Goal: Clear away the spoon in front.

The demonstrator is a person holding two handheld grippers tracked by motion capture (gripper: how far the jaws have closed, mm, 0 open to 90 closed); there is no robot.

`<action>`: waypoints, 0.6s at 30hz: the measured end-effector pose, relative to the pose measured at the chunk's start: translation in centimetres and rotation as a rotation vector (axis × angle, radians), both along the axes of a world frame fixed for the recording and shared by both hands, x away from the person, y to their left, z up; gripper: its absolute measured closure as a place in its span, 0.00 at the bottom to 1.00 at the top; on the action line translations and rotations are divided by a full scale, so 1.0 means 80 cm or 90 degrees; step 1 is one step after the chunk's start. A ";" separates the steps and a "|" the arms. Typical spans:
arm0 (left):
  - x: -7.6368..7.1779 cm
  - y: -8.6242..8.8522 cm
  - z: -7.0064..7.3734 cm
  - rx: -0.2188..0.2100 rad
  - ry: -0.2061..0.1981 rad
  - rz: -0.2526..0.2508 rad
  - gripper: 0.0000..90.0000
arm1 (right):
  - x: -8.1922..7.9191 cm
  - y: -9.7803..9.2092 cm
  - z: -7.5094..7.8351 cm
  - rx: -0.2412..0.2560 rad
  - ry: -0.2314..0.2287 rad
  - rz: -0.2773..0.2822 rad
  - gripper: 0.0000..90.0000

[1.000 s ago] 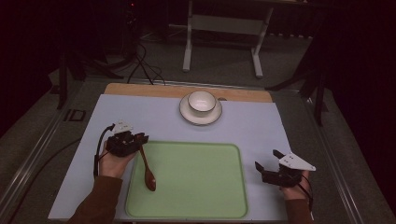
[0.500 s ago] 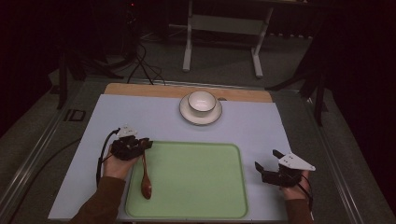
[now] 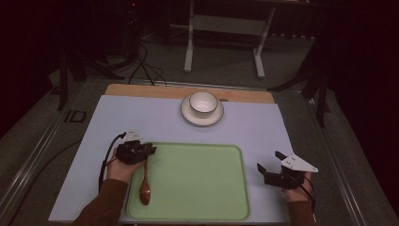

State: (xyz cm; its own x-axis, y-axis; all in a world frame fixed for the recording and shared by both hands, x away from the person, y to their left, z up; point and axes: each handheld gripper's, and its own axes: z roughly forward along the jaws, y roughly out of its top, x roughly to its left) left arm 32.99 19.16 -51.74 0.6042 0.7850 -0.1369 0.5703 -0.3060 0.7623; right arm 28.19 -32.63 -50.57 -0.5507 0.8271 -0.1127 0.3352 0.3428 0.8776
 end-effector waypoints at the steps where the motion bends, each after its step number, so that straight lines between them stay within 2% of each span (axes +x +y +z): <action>1: 0.000 -0.001 -0.001 0.000 0.001 -0.001 0.78 | 0.000 0.000 0.000 0.000 0.000 0.000 0.15; 13: 0.000 -0.007 -0.010 0.013 0.012 -0.008 0.75 | -0.001 0.000 0.000 -0.001 -0.001 0.001 0.15; 18: 0.001 -0.006 -0.014 0.028 0.015 0.004 0.72 | 0.000 0.000 0.000 -0.002 0.001 0.002 0.15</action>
State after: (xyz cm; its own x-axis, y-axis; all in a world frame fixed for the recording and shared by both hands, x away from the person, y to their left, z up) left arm 33.09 18.66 -52.85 0.5966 0.7940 -0.1170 0.5899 -0.3350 0.7347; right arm 28.17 -32.61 -50.60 -0.5530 0.8254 -0.1136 0.3362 0.3457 0.8760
